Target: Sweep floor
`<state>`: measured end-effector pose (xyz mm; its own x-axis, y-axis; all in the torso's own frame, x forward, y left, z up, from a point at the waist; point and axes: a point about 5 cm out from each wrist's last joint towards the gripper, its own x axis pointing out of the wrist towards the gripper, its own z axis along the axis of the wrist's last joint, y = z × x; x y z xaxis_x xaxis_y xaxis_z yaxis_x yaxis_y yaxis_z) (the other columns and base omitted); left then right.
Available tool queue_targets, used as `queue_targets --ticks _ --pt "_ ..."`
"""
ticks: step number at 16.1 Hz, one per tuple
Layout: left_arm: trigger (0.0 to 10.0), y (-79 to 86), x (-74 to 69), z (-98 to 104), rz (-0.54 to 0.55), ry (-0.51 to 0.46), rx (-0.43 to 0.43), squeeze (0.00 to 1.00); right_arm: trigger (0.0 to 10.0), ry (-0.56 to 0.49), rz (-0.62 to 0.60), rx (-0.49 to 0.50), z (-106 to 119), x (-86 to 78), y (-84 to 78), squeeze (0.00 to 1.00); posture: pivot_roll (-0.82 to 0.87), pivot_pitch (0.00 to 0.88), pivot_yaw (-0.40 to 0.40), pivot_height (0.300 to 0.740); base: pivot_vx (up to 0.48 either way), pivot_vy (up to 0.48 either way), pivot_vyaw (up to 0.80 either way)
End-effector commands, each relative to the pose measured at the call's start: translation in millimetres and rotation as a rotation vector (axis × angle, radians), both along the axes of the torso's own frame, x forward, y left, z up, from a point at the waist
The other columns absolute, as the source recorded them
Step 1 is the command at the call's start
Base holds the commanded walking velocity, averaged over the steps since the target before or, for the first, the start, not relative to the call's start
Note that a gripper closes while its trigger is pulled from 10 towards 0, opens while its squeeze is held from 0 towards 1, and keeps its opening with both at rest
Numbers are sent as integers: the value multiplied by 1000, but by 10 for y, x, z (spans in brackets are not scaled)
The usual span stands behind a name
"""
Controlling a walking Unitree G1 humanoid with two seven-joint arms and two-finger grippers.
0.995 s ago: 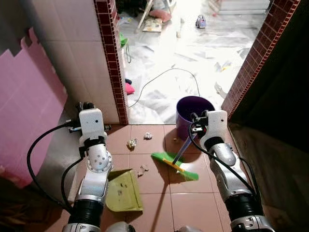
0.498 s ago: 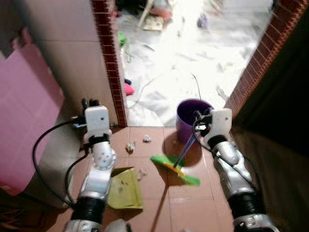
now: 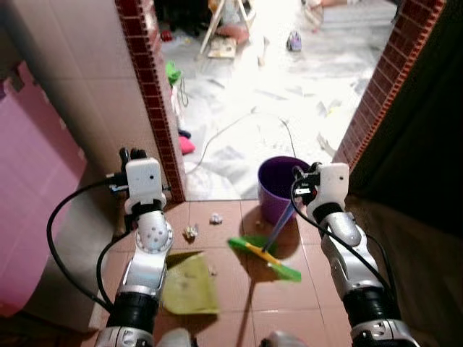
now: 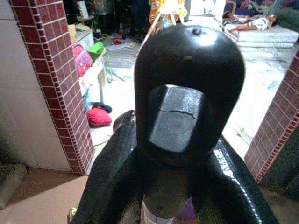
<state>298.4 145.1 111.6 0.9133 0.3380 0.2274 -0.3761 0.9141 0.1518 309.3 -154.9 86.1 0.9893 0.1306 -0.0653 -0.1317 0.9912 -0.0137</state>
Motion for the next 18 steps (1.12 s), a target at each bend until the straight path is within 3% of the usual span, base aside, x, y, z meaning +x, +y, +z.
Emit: queue_targets --ticks 1,6,12,15,18 --pt "10000 52 28 131 12 -64 59 0 10000 -18 15 8 43 31 80 0 -102 0 21 740 0 0 0" --pt "10000 -38 35 85 -12 -74 178 0 10000 -16 9 3 61 -11 27 0 -105 0 -1 740 0 0 0" --pt "10000 -171 196 81 -47 -68 164 0 10000 16 -51 83 173 -77 -23 0 -142 8 -3 740 0 0 0" --pt "10000 -254 262 -61 -64 2 133 0 10000 67 -106 180 274 -70 0 0 -173 39 2 740 0 0 0" --pt "10000 -302 322 -127 -51 45 99 0 10000 136 -104 213 350 -64 32 0 -196 37 -1 740 0 0 0"
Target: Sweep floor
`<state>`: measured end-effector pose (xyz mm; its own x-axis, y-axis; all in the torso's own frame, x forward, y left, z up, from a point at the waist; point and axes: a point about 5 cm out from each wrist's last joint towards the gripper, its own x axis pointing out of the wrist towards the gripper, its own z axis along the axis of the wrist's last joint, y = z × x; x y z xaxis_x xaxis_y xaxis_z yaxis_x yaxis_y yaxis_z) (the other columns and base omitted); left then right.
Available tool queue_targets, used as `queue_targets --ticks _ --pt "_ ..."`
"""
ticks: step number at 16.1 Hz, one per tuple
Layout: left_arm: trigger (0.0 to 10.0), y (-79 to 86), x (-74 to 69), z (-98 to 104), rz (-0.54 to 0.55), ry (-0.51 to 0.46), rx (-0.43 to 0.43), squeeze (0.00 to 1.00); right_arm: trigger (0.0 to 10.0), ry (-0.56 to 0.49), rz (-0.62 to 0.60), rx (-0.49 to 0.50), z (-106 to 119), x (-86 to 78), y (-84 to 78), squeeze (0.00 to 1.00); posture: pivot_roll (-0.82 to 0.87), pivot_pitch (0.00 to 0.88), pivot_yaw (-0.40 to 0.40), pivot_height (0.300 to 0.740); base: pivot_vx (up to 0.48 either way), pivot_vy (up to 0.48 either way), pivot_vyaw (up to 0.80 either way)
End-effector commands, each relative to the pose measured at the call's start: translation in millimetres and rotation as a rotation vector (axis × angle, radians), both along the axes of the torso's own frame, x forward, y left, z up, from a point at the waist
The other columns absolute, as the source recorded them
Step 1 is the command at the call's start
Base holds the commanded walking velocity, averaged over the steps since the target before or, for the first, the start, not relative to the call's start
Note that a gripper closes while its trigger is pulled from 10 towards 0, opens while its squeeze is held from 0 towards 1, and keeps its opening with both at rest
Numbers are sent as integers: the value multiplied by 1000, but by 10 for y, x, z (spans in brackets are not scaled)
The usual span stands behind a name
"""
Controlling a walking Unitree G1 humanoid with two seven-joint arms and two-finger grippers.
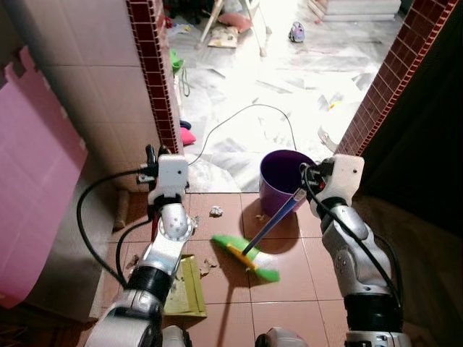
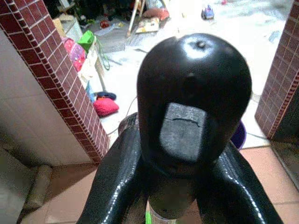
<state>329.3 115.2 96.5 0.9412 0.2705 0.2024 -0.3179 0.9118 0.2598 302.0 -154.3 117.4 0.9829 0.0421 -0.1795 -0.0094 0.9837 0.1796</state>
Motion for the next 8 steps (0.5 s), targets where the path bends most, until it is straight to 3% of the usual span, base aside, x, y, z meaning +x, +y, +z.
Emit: queue_targets --ticks 1,3,4,8 --pt "10000 -11 33 14 1 -4 -10 0 10000 43 19 65 23 9 48 0 -202 35 -2 740 0 0 0" --pt "10000 -28 54 11 -2 0 -16 0 10000 122 62 157 1 -7 115 0 -204 30 -1 740 0 0 0" --pt "10000 -34 61 1 -3 3 -18 0 10000 189 136 274 2 -44 220 0 -210 25 2 740 0 0 0" --pt "10000 -30 100 -7 3 13 -34 0 10000 231 226 444 70 -98 299 0 -215 8 3 740 0 0 0"
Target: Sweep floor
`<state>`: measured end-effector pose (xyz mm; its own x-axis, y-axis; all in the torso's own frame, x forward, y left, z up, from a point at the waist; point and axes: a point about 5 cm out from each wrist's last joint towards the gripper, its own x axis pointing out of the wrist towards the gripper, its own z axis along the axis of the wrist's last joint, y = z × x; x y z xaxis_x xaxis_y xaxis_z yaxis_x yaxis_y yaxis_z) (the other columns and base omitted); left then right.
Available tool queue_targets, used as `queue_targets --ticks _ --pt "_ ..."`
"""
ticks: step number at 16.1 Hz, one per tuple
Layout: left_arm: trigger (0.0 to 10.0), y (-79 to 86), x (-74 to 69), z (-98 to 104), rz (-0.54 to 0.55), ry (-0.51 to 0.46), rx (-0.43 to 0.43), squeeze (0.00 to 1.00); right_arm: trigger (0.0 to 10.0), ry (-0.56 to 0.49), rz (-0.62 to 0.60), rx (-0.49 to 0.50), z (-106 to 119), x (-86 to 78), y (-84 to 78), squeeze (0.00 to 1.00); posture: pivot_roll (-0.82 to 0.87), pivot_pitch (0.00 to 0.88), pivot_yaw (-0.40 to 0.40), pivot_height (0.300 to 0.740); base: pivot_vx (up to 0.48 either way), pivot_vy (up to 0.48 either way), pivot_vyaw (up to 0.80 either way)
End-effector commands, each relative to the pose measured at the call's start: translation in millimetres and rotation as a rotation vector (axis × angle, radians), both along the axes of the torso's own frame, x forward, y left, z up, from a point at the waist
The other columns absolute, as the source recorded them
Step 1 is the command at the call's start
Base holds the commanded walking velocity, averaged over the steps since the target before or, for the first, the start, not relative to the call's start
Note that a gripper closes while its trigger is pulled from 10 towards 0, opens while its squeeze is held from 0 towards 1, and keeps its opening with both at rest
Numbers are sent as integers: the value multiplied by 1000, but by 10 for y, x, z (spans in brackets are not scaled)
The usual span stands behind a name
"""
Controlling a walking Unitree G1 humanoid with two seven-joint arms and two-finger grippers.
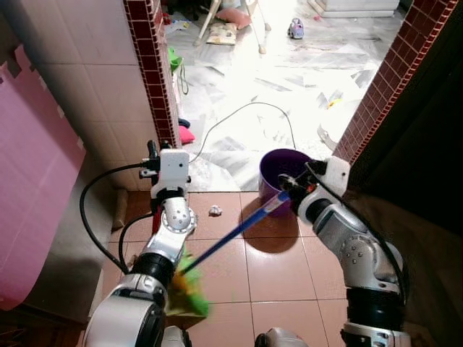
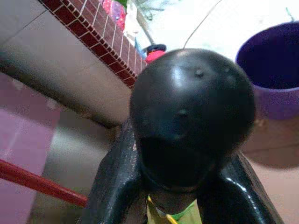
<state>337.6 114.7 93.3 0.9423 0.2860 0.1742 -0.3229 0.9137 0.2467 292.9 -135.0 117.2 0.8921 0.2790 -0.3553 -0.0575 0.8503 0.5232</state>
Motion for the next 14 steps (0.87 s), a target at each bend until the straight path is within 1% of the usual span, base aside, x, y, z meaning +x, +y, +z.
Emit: queue_targets --ticks 1,3,4,5,6,7,8,9,10,12,13,14 --pt "10000 -20 25 25 -6 -7 -16 0 10000 -21 74 97 84 0 100 0 -217 5 2 740 0 0 0" --pt "10000 -2 36 20 6 1 -41 0 10000 -40 80 41 119 19 39 0 -221 0 3 740 0 0 0" --pt "10000 12 56 41 10 -2 -80 0 10000 -77 87 -73 144 45 -22 0 -220 0 2 740 0 0 0" --pt "10000 22 78 74 9 -12 -116 0 10000 -139 84 -205 183 75 -80 0 -219 0 2 740 0 0 0" --pt "10000 34 98 99 11 -16 -143 0 10000 -186 89 -276 223 98 -104 0 -218 0 2 740 0 0 0" --pt "10000 52 120 133 18 -23 -187 0 10000 -249 70 -317 298 132 -137 0 -215 0 2 740 0 0 0" --pt "10000 83 144 168 34 -30 -237 0 10000 -288 60 -331 360 160 -162 0 -215 0 2 740 0 0 0" --pt "10000 90 172 206 27 -35 -306 0 10000 -288 32 -326 365 196 -234 0 -207 0 -1 740 0 0 0" --pt "10000 92 188 240 20 -48 -332 0 10000 -304 9 -345 364 219 -290 0 -200 0 -2 740 0 0 0" --pt "10000 87 216 324 -7 -79 -395 0 10000 -376 -34 -476 381 252 -415 0 -188 0 -6 740 0 0 0" --pt "10000 75 224 356 -27 -88 -434 0 10000 -379 -64 -525 348 256 -472 0 -184 0 -7 740 0 0 0" --pt "10000 79 231 385 -32 -95 -474 0 10000 -376 -92 -615 290 258 -539 0 -175 0 -7 740 0 0 0"
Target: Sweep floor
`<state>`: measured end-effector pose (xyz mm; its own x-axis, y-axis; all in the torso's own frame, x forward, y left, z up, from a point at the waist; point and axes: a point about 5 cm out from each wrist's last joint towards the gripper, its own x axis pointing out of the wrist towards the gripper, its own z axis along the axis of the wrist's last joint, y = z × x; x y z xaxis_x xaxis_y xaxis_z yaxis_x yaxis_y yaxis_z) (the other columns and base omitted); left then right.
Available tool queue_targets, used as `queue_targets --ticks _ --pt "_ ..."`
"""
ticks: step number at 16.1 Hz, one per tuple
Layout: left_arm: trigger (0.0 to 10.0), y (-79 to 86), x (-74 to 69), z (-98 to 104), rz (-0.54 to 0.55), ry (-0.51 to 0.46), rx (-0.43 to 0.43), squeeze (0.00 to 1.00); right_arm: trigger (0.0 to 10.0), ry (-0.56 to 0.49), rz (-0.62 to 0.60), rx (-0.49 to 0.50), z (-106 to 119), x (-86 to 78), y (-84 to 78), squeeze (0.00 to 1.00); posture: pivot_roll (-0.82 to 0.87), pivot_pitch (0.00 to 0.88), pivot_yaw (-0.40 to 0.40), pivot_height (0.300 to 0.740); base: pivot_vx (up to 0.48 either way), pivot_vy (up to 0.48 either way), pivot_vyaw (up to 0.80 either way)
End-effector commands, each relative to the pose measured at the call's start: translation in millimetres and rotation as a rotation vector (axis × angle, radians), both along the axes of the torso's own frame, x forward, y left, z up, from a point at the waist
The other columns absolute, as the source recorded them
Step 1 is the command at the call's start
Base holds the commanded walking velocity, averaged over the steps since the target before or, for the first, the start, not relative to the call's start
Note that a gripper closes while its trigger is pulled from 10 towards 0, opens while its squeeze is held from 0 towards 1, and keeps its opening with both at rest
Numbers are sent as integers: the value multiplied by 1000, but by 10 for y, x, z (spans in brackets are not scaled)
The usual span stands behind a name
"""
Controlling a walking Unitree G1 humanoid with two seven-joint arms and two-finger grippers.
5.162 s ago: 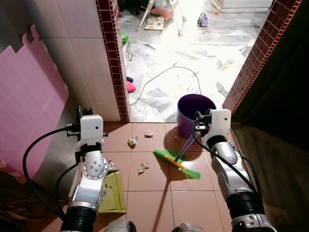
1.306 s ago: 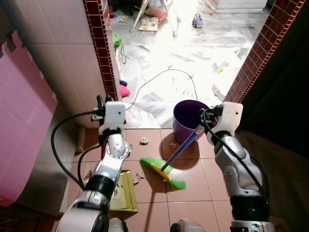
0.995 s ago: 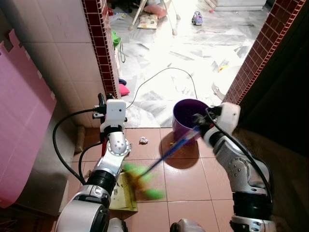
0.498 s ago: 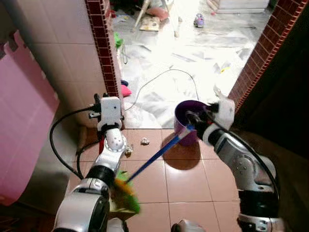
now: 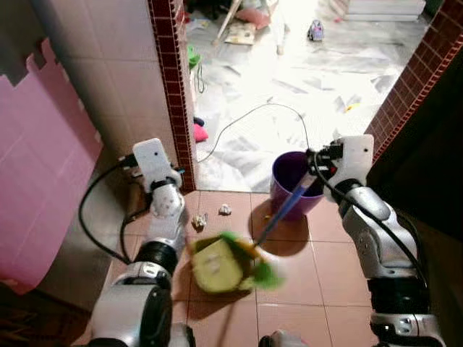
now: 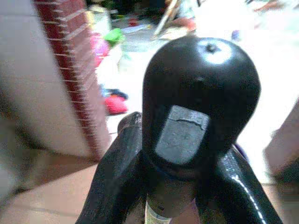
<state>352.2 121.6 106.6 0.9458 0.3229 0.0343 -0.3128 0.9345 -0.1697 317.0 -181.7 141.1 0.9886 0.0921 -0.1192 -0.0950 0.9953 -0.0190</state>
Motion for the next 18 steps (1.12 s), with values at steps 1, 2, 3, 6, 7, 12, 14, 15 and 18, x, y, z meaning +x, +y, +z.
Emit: queue_targets --ticks 1,2,3,6,7,12,14,15,18 --pt "10000 31 88 313 -4 -129 -41 0 10000 -41 -75 -161 -26 5 -126 0 -168 0 -5 740 0 0 0" --pt "10000 44 87 355 -10 -150 -41 0 10000 -33 -106 -183 -85 -10 -158 0 -162 0 -3 740 0 0 0" --pt "10000 84 83 379 0 -156 -40 0 10000 -20 -136 -196 -167 -34 -176 0 -152 0 1 740 0 0 0" --pt "10000 209 41 323 26 -108 -45 0 10000 27 -174 -187 -351 -108 -124 0 -136 0 16 740 0 0 0" --pt "10000 247 16 292 26 -85 -50 0 10000 32 -160 -182 -406 -133 -70 0 -129 0 22 740 0 0 0" --pt "10000 359 -161 551 34 -175 -16 0 10000 137 -159 -91 -718 -207 73 0 -91 0 34 740 0 0 0" --pt "10000 398 -195 687 45 -204 -18 0 10000 120 -180 -72 -709 -168 74 0 -83 0 40 740 0 0 0" --pt "10000 409 -207 739 42 -219 -15 0 10000 123 -192 -65 -708 -149 71 0 -82 0 44 740 0 0 -800" --pt "10000 408 -227 851 20 -243 -7 0 10000 116 -196 -73 -702 -108 67 0 -87 0 52 740 0 0 -800"
